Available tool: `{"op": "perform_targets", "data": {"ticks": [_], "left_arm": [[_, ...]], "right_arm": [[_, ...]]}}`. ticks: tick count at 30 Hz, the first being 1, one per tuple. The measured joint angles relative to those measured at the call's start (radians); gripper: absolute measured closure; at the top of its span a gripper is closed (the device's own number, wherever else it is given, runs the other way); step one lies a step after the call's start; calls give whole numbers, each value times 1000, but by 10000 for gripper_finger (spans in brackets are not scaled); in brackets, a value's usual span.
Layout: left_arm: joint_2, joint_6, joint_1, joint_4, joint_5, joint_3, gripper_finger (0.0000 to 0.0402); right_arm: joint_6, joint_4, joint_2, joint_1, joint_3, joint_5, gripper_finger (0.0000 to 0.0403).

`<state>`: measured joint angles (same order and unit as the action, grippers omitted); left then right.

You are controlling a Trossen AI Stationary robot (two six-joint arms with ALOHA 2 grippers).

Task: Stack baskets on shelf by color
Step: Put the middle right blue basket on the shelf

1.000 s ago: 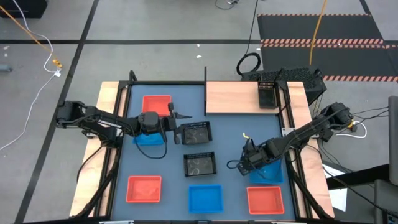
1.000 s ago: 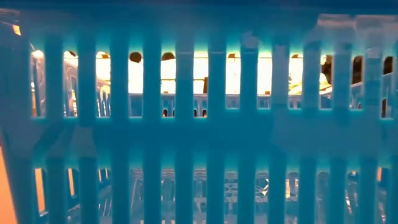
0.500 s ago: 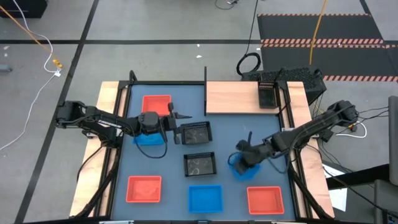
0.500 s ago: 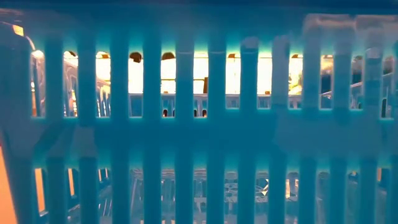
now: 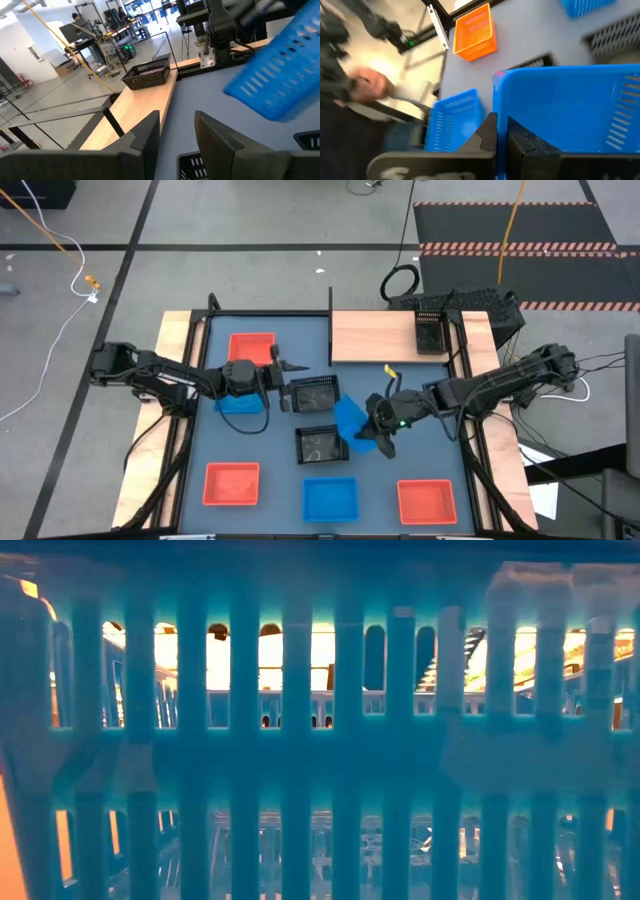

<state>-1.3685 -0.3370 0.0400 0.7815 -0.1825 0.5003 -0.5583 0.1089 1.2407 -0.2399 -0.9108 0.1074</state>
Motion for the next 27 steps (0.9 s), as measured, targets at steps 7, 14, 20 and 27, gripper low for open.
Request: {"op": "perform_targets", "data": {"ticks": [7,14,20,27], "left_arm": [[0,2,21,6,0,0,275],[0,22,38,6,1,0,275],[0,25,40,4,0,-1,275],[0,31,39,-26,0,-1,275]], "right_arm": [[484,246,1,53,-228,-94,402],[839,495,19,177,-377,-303,403],[997,631,58,386,-376,-424,403],[1049,650,84,617,-262,-373,403]]}}
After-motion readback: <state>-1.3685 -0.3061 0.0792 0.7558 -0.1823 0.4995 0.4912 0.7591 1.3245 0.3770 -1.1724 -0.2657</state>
